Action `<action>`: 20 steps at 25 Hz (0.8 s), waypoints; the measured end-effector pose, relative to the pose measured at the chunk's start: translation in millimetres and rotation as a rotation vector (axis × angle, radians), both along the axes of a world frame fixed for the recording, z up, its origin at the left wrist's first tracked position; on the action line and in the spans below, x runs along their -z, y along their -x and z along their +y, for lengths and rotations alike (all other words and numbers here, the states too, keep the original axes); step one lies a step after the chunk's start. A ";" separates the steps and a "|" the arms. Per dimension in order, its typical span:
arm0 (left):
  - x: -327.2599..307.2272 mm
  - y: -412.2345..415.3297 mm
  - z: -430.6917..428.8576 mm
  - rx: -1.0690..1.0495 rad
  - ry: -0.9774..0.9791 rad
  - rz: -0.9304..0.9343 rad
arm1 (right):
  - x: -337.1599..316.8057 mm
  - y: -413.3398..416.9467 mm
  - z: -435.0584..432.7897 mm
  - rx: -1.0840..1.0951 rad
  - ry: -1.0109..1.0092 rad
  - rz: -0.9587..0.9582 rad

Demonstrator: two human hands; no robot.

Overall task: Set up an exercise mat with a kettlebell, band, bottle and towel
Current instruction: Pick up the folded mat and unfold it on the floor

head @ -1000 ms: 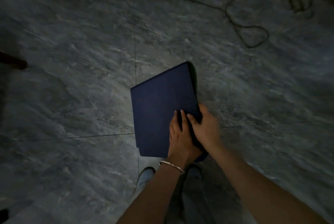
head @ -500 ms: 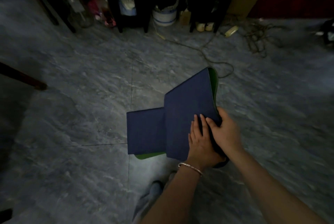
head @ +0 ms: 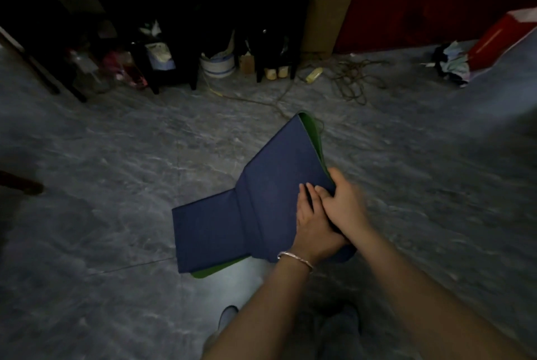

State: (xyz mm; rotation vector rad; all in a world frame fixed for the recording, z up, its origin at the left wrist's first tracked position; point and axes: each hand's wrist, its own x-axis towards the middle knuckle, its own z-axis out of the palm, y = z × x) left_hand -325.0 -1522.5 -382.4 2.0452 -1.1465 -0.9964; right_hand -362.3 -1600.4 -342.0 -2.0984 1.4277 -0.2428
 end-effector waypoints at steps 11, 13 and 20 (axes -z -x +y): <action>-39.3 129.9 -87.4 -0.271 0.056 -0.117 | -30.1 106.6 -89.0 -0.197 -0.059 -0.076; -41.3 142.3 -97.3 -0.292 0.064 -0.126 | -31.4 119.3 -98.5 -0.216 -0.081 -0.100; -68.4 177.2 -156.8 -0.261 0.124 -0.102 | -55.8 153.8 -159.1 -0.178 -0.047 -0.087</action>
